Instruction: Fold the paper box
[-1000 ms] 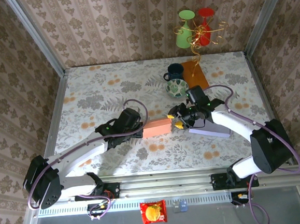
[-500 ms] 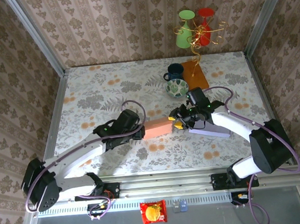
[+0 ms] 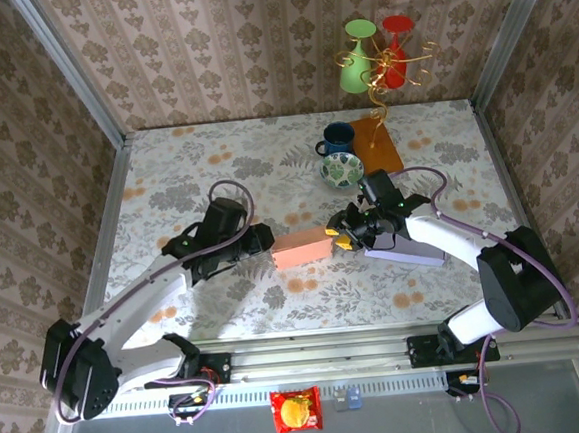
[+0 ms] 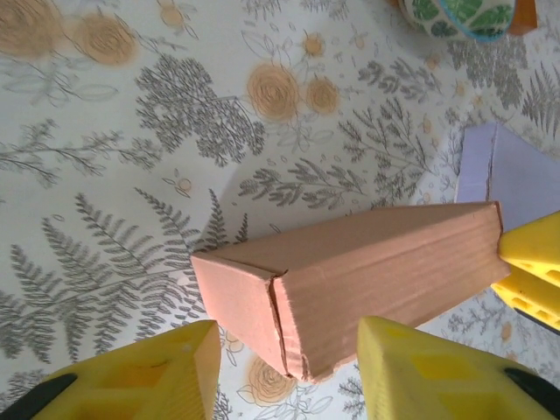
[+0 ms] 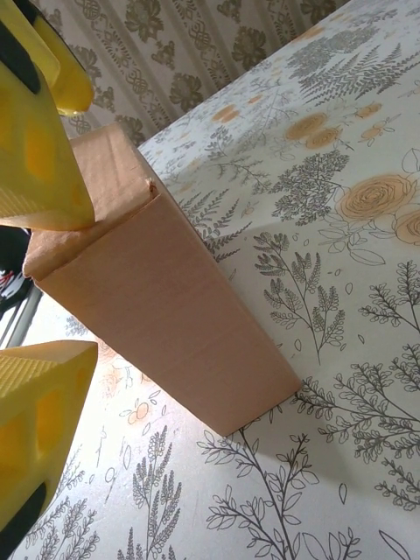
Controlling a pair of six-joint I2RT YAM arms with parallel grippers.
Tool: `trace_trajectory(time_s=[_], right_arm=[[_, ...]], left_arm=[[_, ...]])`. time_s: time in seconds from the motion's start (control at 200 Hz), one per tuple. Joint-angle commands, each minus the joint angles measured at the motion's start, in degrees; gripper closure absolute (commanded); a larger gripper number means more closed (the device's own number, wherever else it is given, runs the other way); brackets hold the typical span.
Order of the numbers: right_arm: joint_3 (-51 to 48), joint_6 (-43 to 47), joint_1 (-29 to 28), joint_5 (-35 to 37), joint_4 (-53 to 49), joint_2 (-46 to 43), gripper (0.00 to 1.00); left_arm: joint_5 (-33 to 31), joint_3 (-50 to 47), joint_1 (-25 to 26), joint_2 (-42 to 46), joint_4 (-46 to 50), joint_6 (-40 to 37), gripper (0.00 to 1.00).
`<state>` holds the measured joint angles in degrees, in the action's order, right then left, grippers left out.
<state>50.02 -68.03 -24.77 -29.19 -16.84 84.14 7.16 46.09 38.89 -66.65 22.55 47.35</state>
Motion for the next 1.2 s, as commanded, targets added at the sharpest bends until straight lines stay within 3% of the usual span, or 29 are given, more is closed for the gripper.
trace_trajectory(time_s=[0.0,0.27,0.485,0.72,0.94,1.195], right_arm=[[-1.6,1.2,-0.2,1.3,-6.0,2.3,0.62],[-1.7,1.2,-0.2,1.4,-6.6,2.9,0.63],[-1.5,1.5,-0.2,1.1,-6.9,2.8,0.64],[-0.1,5.5,-0.2,0.9,-9.5,0.5,0.65],[-1.0,12.6,-0.2,-1.2,-12.0,-2.5,0.66],[-1.5,23.3,-0.2,-0.9,-22.3,-8.0,0.69]], left_arm=[[4.8,-1.1,-0.3,-1.6,-3.2,1.3,0.57],[5.6,-3.0,-0.3,-3.5,-2.6,-0.1,0.63],[6.6,-5.1,-0.1,-4.2,-5.1,-1.4,0.76],[3.9,-7.2,1.3,-1.7,-5.9,-4.6,0.78],[0.0,-10.1,6.1,1.4,-8.8,-9.0,0.79],[-2.8,-15.8,11.7,4.5,-12.0,-9.3,0.79]])
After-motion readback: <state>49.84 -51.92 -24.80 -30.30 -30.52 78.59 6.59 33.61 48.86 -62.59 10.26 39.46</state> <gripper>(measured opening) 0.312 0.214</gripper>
